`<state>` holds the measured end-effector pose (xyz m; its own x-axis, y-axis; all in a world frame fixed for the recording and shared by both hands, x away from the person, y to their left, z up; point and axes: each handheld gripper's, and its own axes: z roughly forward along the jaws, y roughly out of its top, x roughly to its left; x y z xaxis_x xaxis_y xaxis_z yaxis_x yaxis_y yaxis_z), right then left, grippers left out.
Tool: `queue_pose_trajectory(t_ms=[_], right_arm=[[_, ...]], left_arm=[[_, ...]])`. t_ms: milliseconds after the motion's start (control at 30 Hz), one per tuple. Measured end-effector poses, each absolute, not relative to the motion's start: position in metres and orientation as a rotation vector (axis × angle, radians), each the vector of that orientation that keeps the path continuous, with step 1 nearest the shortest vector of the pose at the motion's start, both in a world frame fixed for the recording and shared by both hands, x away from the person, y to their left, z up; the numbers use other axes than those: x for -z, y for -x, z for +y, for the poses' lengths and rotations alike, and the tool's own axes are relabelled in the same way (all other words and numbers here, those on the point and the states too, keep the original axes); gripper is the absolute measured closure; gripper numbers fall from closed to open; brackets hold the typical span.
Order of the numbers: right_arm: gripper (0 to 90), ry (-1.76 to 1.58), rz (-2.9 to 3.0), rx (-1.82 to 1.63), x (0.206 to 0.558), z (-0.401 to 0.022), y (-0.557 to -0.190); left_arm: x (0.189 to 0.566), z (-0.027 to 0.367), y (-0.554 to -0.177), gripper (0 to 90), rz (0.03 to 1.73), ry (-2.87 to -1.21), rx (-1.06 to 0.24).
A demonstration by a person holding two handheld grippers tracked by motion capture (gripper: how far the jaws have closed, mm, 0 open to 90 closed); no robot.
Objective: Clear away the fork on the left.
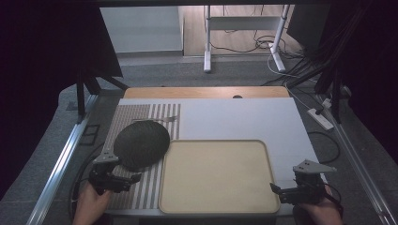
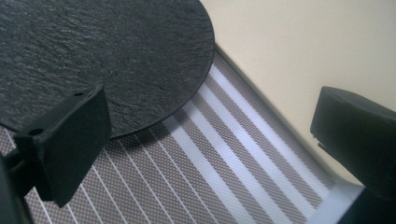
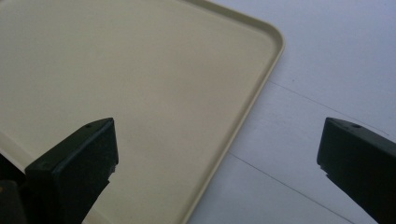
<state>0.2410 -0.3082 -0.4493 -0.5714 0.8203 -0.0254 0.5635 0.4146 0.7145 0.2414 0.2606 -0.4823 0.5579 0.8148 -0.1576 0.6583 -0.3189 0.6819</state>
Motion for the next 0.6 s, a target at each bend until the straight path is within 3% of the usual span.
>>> queue_pose_trajectory(t_ms=[600], right_arm=[[0.0, -1.183, 2.315, -0.945, 0.450, -0.308, -0.241]], left_arm=[[0.487, 0.268, -0.303, 0.0, 1.278, -2.042, -0.283]])
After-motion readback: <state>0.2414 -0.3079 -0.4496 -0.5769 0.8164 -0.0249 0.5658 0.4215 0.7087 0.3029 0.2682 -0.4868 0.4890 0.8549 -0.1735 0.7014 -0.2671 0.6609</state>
